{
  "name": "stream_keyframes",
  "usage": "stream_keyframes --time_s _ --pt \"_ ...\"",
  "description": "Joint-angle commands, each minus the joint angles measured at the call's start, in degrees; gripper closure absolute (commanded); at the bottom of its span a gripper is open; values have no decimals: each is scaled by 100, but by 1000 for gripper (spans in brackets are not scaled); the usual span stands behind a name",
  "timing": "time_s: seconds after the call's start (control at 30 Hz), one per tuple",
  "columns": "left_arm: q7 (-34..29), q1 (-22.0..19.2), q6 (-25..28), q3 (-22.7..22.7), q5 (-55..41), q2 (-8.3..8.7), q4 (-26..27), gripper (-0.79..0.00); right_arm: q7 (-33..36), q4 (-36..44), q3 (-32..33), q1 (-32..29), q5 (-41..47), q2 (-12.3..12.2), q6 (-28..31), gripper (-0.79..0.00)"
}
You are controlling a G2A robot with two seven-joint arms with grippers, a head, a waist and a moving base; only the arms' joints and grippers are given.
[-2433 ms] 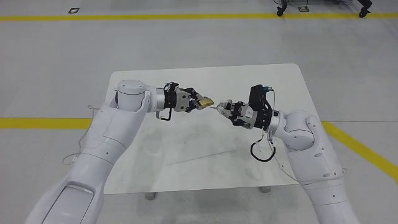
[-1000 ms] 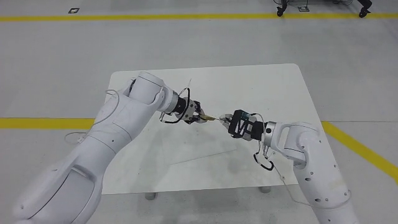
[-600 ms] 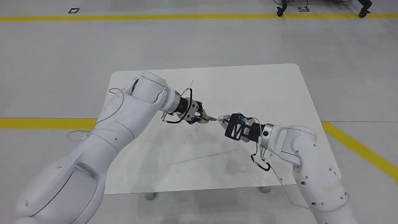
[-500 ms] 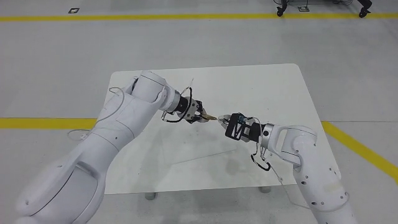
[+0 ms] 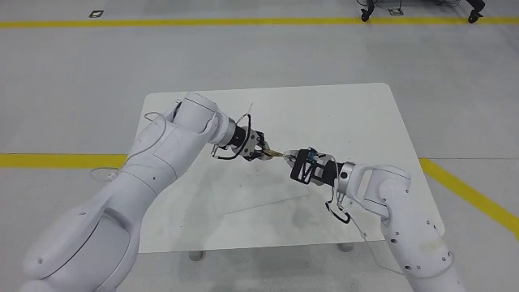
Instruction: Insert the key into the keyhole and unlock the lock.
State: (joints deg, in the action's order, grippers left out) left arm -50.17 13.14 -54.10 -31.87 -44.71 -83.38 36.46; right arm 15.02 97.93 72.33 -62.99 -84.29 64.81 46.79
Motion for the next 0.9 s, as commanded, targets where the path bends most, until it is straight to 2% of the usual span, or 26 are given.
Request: stream_keyframes --time_s 0.0,0.87 --pt "-6 -7 6 19 -10 -9 -15 0 21 5 -17 7 7 -4 -8 0" --pt "10 -82 -11 267 -148 -96 -131 0 271 118 -255 42 -271 -55 -242 0"
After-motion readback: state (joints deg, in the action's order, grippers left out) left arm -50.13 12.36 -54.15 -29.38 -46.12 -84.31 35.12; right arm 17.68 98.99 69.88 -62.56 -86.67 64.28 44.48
